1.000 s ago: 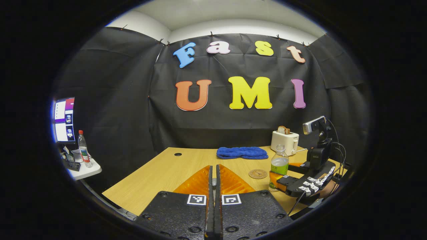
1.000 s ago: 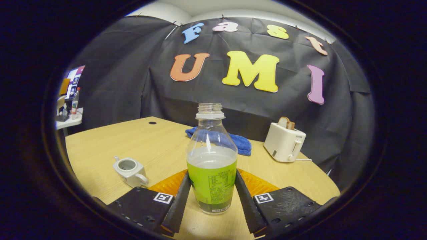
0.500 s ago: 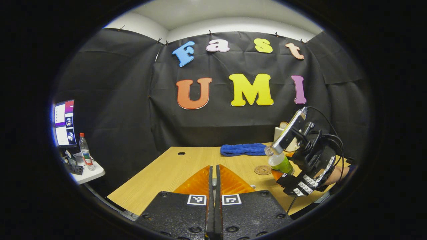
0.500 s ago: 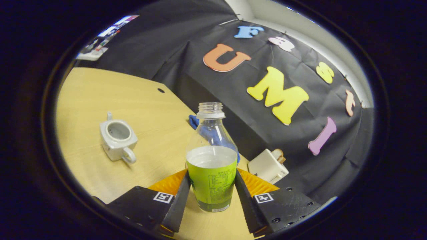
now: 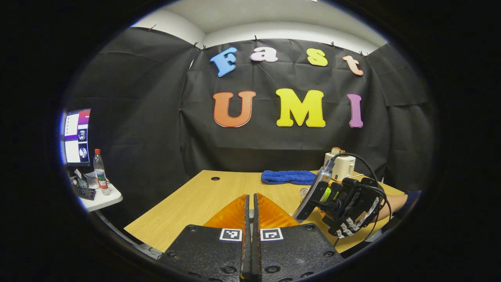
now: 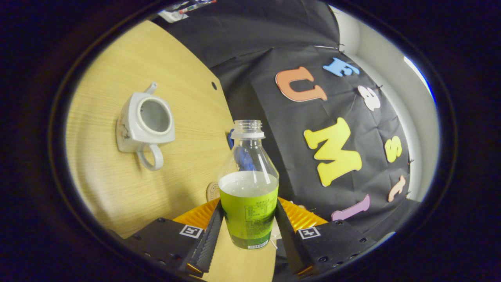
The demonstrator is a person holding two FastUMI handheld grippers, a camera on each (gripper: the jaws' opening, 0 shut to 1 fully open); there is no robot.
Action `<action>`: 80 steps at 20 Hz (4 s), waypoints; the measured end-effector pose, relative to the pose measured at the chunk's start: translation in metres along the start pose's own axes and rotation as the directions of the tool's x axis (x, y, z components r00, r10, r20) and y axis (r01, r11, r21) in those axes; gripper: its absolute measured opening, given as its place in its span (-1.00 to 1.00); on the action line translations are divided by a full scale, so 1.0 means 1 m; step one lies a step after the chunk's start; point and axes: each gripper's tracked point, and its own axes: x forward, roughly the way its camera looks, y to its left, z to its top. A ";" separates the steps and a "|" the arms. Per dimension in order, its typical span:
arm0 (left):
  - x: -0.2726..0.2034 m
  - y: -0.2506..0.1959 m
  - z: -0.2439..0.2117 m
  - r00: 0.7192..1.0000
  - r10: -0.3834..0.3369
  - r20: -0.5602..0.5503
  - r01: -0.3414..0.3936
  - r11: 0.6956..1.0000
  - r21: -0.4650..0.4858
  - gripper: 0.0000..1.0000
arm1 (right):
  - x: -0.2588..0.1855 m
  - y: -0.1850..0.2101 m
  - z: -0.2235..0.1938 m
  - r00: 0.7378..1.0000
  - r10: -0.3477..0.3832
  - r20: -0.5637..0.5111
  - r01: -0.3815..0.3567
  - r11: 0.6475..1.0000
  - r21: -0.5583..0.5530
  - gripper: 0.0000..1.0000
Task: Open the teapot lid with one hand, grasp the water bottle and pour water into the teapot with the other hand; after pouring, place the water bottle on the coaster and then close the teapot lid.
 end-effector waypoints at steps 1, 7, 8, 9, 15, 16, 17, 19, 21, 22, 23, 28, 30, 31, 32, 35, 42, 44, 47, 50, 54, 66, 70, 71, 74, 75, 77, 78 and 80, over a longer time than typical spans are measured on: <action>0.000 0.001 -0.001 1.000 0.000 -0.002 0.000 1.000 0.001 -0.95 | 0.002 0.000 0.001 1.000 -0.008 0.005 0.008 0.999 -0.035 0.46; 0.000 0.000 -0.001 1.000 -0.011 0.000 0.011 1.000 0.013 -0.95 | 0.005 0.007 0.009 0.998 -0.053 0.046 0.062 0.972 -0.225 0.43; 0.000 0.000 -0.001 1.000 -0.011 0.000 0.011 1.000 0.015 -0.94 | 0.002 0.006 0.013 0.996 -0.066 0.063 0.080 0.962 -0.261 0.48; 0.000 0.001 0.000 1.000 -0.012 0.001 0.012 1.000 0.015 -0.95 | 0.003 0.006 0.015 0.994 -0.078 0.079 0.098 0.949 -0.298 0.48; -0.001 0.006 -0.003 1.000 -0.007 -0.007 0.007 1.000 0.012 -0.94 | -0.001 0.004 0.030 0.976 -0.129 0.175 0.197 0.865 -0.461 0.48; -0.002 0.006 -0.002 1.000 -0.008 -0.006 0.008 1.000 0.014 -0.94 | -0.002 0.001 0.033 0.971 -0.135 0.198 0.217 0.847 -0.485 0.46; -0.001 0.006 -0.002 1.000 -0.008 -0.005 0.008 1.000 0.014 -0.94 | -0.005 -0.001 0.036 0.966 -0.143 0.215 0.235 0.831 -0.504 0.46; -0.003 0.005 -0.001 1.000 -0.014 -0.002 0.014 1.000 0.018 -0.94 | -0.006 -0.004 0.039 0.959 -0.152 0.240 0.261 0.809 -0.527 0.46; -0.002 0.002 0.001 1.000 -0.018 -0.003 0.018 1.000 0.021 -0.94 | -0.011 -0.006 0.044 0.948 -0.172 0.267 0.296 0.783 -0.547 0.48; -0.002 0.001 0.000 1.000 -0.020 -0.003 0.020 1.000 0.021 -0.94 | -0.013 -0.007 0.047 0.942 -0.180 0.284 0.315 0.765 -0.562 0.45; -0.002 0.000 0.000 1.000 -0.020 -0.004 0.020 1.000 0.021 -0.94 | -0.015 -0.010 0.052 0.935 -0.188 0.301 0.336 0.745 -0.577 0.45; -0.003 0.001 0.001 1.000 -0.018 -0.010 0.018 1.000 0.024 -0.94 | -0.017 -0.011 0.053 0.923 -0.202 0.328 0.370 0.702 -0.609 0.45; -0.003 0.003 -0.001 1.000 -0.017 -0.012 0.017 1.000 0.022 -0.94 | -0.018 -0.014 0.056 0.915 -0.213 0.344 0.391 0.683 -0.617 0.45; -0.003 0.002 -0.001 1.000 -0.017 -0.014 0.017 1.000 0.021 -0.94 | -0.018 -0.015 0.058 0.910 -0.219 0.352 0.403 0.669 -0.624 0.46; -0.003 0.002 -0.001 1.000 -0.016 -0.017 0.016 1.000 0.020 -0.94 | -0.019 -0.017 0.061 0.905 -0.223 0.362 0.414 0.655 -0.632 0.48; -0.003 0.003 -0.002 1.000 -0.015 -0.019 0.015 1.000 0.020 -0.94 | -0.023 -0.020 0.065 0.890 -0.234 0.392 0.446 0.627 -0.638 0.45; -0.004 0.004 -0.001 1.000 -0.016 -0.024 0.016 1.000 0.021 -0.94 | -0.029 -0.028 0.077 0.853 -0.262 0.451 0.514 0.565 -0.645 0.45; -0.005 0.005 -0.002 1.000 -0.014 -0.025 0.014 1.000 0.019 -0.94 | -0.033 -0.030 0.079 0.848 -0.266 0.458 0.524 0.552 -0.649 0.45; -0.003 0.006 -0.003 1.000 -0.013 -0.028 0.013 1.000 0.014 -0.94 | -0.033 -0.031 0.082 0.846 -0.265 0.462 0.527 0.540 -0.656 0.45; -0.003 0.008 -0.006 0.999 -0.010 -0.036 0.010 1.000 0.010 -0.94 | -0.033 -0.033 0.085 0.852 -0.254 0.458 0.519 0.517 -0.680 0.48; -0.001 0.012 -0.012 0.998 0.010 -0.059 -0.009 1.000 0.020 -0.94 | -0.034 -0.039 0.087 0.850 -0.258 0.459 0.524 0.488 -0.698 0.48; 0.002 0.017 -0.017 0.997 0.024 -0.080 -0.023 0.999 0.023 -0.94 | -0.034 -0.028 0.074 0.870 -0.234 0.434 0.475 0.637 -0.608 0.52; 0.005 0.019 -0.022 0.996 0.033 -0.089 -0.031 0.999 0.024 -0.94 | -0.024 -0.017 0.061 0.905 -0.200 0.375 0.380 0.776 -0.503 0.47; 0.006 0.019 -0.022 0.995 0.033 -0.091 -0.031 0.999 0.024 -0.94 | -0.021 -0.012 0.055 0.921 -0.184 0.344 0.334 0.827 -0.451 0.53; 0.006 0.017 -0.021 0.995 0.035 -0.090 -0.033 0.999 0.028 -0.94 | -0.019 0.002 0.040 0.958 -0.099 0.270 0.172 0.949 -0.263 0.47; 0.006 0.015 -0.021 0.995 0.033 -0.089 -0.031 0.999 0.030 -0.94 | -0.019 0.009 0.037 0.965 -0.067 0.255 0.120 0.972 -0.200 0.55; 0.008 0.012 -0.023 0.995 0.030 -0.093 -0.028 0.999 0.030 -0.94 | -0.019 0.017 0.034 0.970 -0.012 0.241 0.039 0.993 -0.110 0.47; 0.010 0.011 -0.023 0.995 0.029 -0.096 -0.026 0.999 0.028 -0.94 | -0.022 0.014 0.034 0.970 -0.007 0.245 0.026 0.997 -0.074 0.53; 0.011 0.008 -0.027 0.994 0.022 -0.105 -0.019 1.000 0.025 -0.94 | -0.019 0.009 0.029 0.968 0.001 0.251 -0.007 1.000 0.021 0.53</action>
